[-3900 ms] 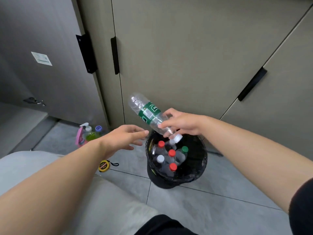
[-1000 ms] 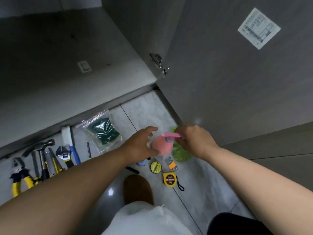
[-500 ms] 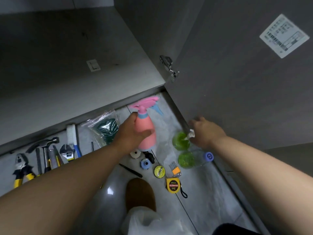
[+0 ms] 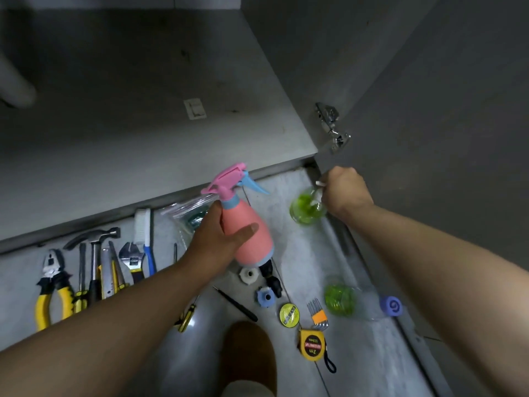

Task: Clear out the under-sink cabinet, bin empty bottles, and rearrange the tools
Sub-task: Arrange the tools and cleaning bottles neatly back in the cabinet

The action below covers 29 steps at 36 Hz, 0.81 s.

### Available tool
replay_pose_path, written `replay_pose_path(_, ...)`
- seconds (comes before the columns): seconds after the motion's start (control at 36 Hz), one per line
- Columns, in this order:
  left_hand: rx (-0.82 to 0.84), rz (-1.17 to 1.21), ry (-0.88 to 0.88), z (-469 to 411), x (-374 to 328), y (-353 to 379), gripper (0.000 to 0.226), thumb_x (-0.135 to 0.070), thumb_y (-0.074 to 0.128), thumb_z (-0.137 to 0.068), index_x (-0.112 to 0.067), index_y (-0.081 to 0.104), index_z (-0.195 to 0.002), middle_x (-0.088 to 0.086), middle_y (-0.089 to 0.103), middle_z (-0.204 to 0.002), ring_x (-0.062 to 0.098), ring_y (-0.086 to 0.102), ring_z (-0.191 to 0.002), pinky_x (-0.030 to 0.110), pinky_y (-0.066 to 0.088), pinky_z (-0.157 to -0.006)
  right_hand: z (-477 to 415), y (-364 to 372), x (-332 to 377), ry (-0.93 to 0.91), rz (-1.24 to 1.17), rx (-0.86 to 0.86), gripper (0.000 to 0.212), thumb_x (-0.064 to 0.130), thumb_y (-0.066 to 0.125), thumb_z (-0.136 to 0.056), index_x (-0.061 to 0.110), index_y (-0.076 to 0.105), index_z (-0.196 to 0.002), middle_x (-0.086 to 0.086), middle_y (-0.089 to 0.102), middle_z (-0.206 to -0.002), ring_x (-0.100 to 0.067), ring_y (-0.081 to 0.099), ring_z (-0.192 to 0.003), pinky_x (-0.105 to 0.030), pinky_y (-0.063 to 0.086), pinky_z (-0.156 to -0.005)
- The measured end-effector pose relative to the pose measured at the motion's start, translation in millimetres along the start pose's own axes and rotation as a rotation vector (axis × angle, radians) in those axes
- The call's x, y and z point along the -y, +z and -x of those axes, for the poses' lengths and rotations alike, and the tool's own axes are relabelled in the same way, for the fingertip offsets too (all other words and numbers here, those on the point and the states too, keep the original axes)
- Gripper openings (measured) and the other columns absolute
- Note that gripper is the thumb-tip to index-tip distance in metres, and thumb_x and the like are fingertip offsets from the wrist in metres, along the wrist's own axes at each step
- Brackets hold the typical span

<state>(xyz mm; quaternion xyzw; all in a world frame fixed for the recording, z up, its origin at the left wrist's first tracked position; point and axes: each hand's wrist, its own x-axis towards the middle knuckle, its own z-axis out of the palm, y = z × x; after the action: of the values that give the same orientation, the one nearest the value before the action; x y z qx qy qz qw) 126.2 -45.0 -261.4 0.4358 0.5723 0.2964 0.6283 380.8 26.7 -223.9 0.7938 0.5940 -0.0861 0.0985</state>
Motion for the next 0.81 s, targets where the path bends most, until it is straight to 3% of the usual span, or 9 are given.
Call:
replay_pose_path(0.11, 0.026, 0.002, -0.019, 1.5, 7.4, -5.6, 0.050, -0.024, 0.075, -0.090, -0.039, 0.048, -0.129, -0.019, 0.062, -0.117, -0.002, 0.061, -0.104, 0.020, 0.049, -0.076, -26.4, -3.6, 19.4, 0.029, -0.079, -0.074, 0.030, 0.003, 0.056, -0.087, 0.002, 0.069, -0.114, -0.028, 0.066, -0.111, -0.044, 0.064, -0.107, -0.044, 0.053, -0.091)
replay_pose_path(0.31, 0.018, -0.001, -0.019, 4.6, 7.8, -7.9, 0.052, -0.019, 0.077, -0.089, -0.035, 0.050, -0.130, -0.018, 0.063, -0.117, -0.006, 0.062, -0.101, 0.017, 0.050, -0.078, -47.9, -4.4, 24.3, 0.016, -0.282, -0.087, 0.027, 0.007, 0.058, -0.090, 0.005, 0.071, -0.113, -0.024, 0.067, -0.116, -0.039, 0.063, -0.114, -0.038, 0.050, -0.098)
replay_pose_path(0.42, 0.017, 0.000, -0.023, 5.7, 4.2, -5.6, 0.051, -0.019, 0.077, -0.089, -0.036, 0.048, -0.127, -0.016, 0.062, -0.118, -0.001, 0.061, -0.104, 0.024, 0.051, -0.083, -48.6, -2.2, 17.9, -0.030, -0.334, -0.132, 0.018, 0.010, 0.053, -0.093, 0.002, 0.067, -0.101, -0.026, 0.066, -0.109, -0.041, 0.060, -0.107, -0.034, 0.045, -0.085)
replay_pose_path(0.53, 0.026, -0.017, -0.007, 6.7, 1.1, -1.2, 0.049, -0.019, 0.078, -0.088, -0.037, 0.049, -0.124, -0.016, 0.063, -0.117, -0.006, 0.061, -0.100, 0.017, 0.050, -0.076, -42.7, 4.8, 10.0, -0.075, -0.378, -0.110, 0.034, 0.005, 0.052, -0.091, 0.003, 0.061, -0.124, -0.025, 0.055, -0.130, -0.037, 0.053, -0.120, -0.029, 0.039, -0.098)
replay_pose_path(0.58, 0.024, -0.051, 0.000, 6.5, -0.9, 0.9, 0.050, -0.021, 0.080, -0.086, -0.037, 0.050, -0.123, -0.015, 0.064, -0.116, -0.002, 0.062, -0.102, 0.022, 0.052, -0.079, -33.5, 6.7, 11.1, -0.060, -0.458, -0.172, 0.041, 0.005, 0.053, -0.090, 0.006, 0.058, -0.131, -0.021, 0.050, -0.136, -0.032, 0.053, -0.120, -0.026, 0.038, -0.100)
replay_pose_path(0.64, 0.019, -0.108, 0.002, 6.6, -3.2, 3.0, 0.052, -0.025, 0.082, -0.083, -0.037, 0.052, -0.123, -0.014, 0.065, -0.115, 0.006, 0.064, -0.103, 0.032, 0.054, -0.085, -17.3, 6.7, 17.8, -0.019, -0.650, -0.229, 0.033, 0.005, 0.056, -0.091, 0.010, 0.063, -0.123, -0.015, 0.056, -0.129, -0.026, 0.060, -0.106, -0.029, 0.044, -0.097)
replay_pose_path(0.67, 0.016, -0.126, 0.004, 6.6, -4.3, 4.1, 0.053, -0.026, 0.083, -0.082, -0.036, 0.053, -0.125, -0.012, 0.066, -0.115, 0.009, 0.064, -0.103, 0.034, 0.054, -0.088, -7.3, 5.8, 22.0, -0.016, -0.796, -0.179, 0.028, 0.005, 0.056, -0.092, 0.012, 0.066, -0.117, -0.012, 0.062, -0.120, -0.023, 0.062, -0.098, -0.032, 0.049, -0.093)
replay_pose_path(0.72, 0.017, -0.142, 0.013, 7.3, -6.8, 7.3, 0.053, -0.025, 0.085, -0.079, -0.034, 0.057, -0.123, -0.011, 0.067, -0.114, 0.012, 0.066, -0.102, 0.036, 0.056, -0.090, 21.5, 1.6, 28.8, -0.035, -1.089, 0.110, 0.029, 0.004, 0.056, -0.092, 0.017, 0.068, -0.114, -0.009, 0.066, -0.107, -0.017, 0.061, -0.091, -0.032, 0.052, -0.080)
replay_pose_path(0.81, 0.027, -0.175, 0.025, 8.9, -10.2, 12.8, 0.052, -0.025, 0.088, -0.076, -0.033, 0.059, -0.119, -0.011, 0.069, -0.110, 0.013, 0.068, -0.100, 0.036, 0.057, -0.088, 65.9, 4.9, 29.7, -0.069, -1.195, 0.551, 0.056, 0.005, 0.057, -0.071, 0.021, 0.063, -0.124, -0.010, 0.061, -0.124, -0.023, 0.061, -0.111, -0.034, 0.052, -0.087)
